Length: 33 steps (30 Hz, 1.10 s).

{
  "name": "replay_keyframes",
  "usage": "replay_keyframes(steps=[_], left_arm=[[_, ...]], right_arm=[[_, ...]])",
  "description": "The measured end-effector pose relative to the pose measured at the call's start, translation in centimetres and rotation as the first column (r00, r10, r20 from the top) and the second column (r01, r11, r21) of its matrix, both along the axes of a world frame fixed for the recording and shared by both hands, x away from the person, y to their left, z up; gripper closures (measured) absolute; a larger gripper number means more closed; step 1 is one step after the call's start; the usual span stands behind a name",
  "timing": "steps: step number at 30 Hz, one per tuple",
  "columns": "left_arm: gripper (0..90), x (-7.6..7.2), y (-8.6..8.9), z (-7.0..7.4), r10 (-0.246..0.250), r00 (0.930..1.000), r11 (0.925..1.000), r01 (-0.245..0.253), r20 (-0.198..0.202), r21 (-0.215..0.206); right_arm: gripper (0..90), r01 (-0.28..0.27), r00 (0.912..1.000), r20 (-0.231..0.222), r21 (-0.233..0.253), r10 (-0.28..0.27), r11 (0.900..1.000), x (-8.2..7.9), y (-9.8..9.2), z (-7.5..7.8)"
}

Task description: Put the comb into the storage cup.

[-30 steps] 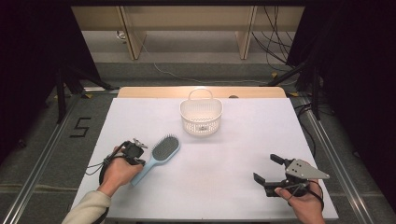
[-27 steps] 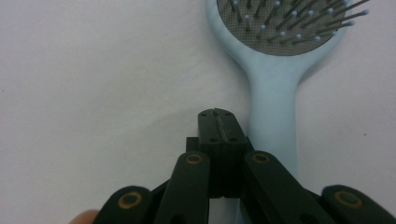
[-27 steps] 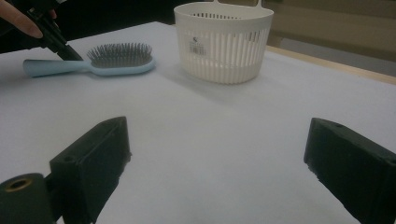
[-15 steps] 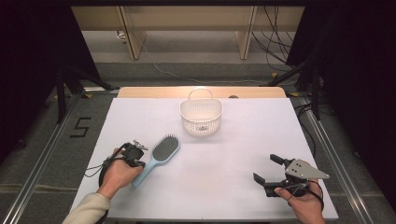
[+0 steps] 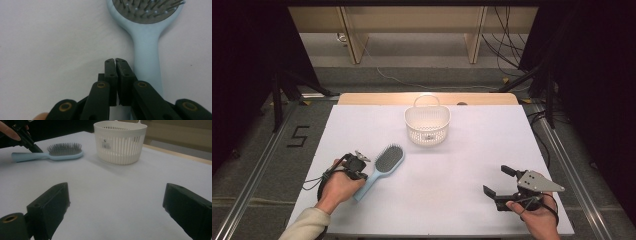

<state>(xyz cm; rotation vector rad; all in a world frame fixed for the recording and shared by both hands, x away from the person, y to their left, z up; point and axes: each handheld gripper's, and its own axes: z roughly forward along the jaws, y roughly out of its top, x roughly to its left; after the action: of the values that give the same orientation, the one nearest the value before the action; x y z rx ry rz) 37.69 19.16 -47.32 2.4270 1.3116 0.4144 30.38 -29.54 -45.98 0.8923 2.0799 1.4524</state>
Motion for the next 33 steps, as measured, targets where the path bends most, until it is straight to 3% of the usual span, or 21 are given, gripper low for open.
replay_keyframes(steps=[6, 7, 13, 16, 17, 19, 21, 22, 24, 25, 28, 33], left_arm=[[78.6, 0.0, 0.2, 0.1, 0.016, 0.9998, 0.9999, -0.016, 0.012, 0.004], [73.3, 0.0, 0.2, 0.2, 0.022, 0.9996, 0.9998, -0.022, 0.020, -0.003], [63.8, 0.1, 0.7, 1.1, 0.054, 0.9967, 0.9983, -0.052, 0.062, -0.028], [56.1, 0.1, 0.8, 1.5, 0.082, 0.9919, 0.9958, -0.078, 0.096, -0.047], [50.1, 0.1, 0.8, 1.6, 0.090, 0.9904, 0.9947, -0.084, 0.105, -0.059], [46.8, 0.1, 0.8, 1.8, 0.102, 0.9853, 0.9917, -0.090, 0.137, -0.092], [36.0, 0.1, 0.8, 2.2, 0.118, 0.9801, 0.9879, -0.100, 0.160, -0.119], [36.0, 0.1, 0.7, 2.4, 0.122, 0.9794, 0.9863, -0.101, 0.161, -0.130], [25.7, 0.0, 0.6, 2.5, 0.119, 0.9787, 0.9859, -0.097, 0.167, -0.136], [18.4, 0.0, 0.5, 2.5, 0.118, 0.9779, 0.9873, -0.097, 0.173, -0.126], [14.4, -0.1, 0.3, 2.4, 0.117, 0.9776, 0.9906, -0.103, 0.174, -0.090], [4.0, -0.3, -0.1, 2.4, 0.125, 0.9852, 0.9904, -0.117, 0.117, -0.074]], right_arm=[[7.7, 0.000, 1.0000, -0.001, -0.002, 0.000, 1.000, 0.0, 0.0, 0.0], [7.7, -0.001, 1.0000, -0.001, -0.001, 0.001, 1.000, 0.0, 0.0, 0.0], [7.7, -0.002, 1.0000, -0.001, -0.001, 0.002, 1.000, 0.0, 0.0, 0.0], [7.8, -0.002, 1.0000, -0.001, -0.002, 0.002, 1.000, 0.0, 0.0, 0.0], [7.8, -0.002, 1.0000, -0.001, -0.002, 0.002, 1.000, 0.0, 0.0, 0.0], [7.8, -0.002, 1.0000, -0.001, -0.002, 0.002, 1.000, 0.0, 0.0, 0.0], [7.8, -0.003, 1.0000, -0.001, -0.003, 0.003, 1.000, 0.0, 0.0, 0.0], [7.8, -0.003, 1.0000, -0.001, -0.003, 0.003, 1.000, 0.0, 0.0, 0.0], [7.8, -0.002, 1.0000, -0.002, -0.002, 0.002, 1.000, 0.0, 0.0, 0.0], [7.8, -0.004, 1.0000, -0.001, -0.003, 0.004, 1.000, 0.0, 0.0, 0.0], [7.8, -0.003, 1.0000, -0.002, -0.004, 0.003, 1.000, 0.0, 0.0, 0.0], [7.8, 0.000, 1.0000, -0.001, -0.006, 0.000, 1.000, 0.1, 0.0, -0.1]])
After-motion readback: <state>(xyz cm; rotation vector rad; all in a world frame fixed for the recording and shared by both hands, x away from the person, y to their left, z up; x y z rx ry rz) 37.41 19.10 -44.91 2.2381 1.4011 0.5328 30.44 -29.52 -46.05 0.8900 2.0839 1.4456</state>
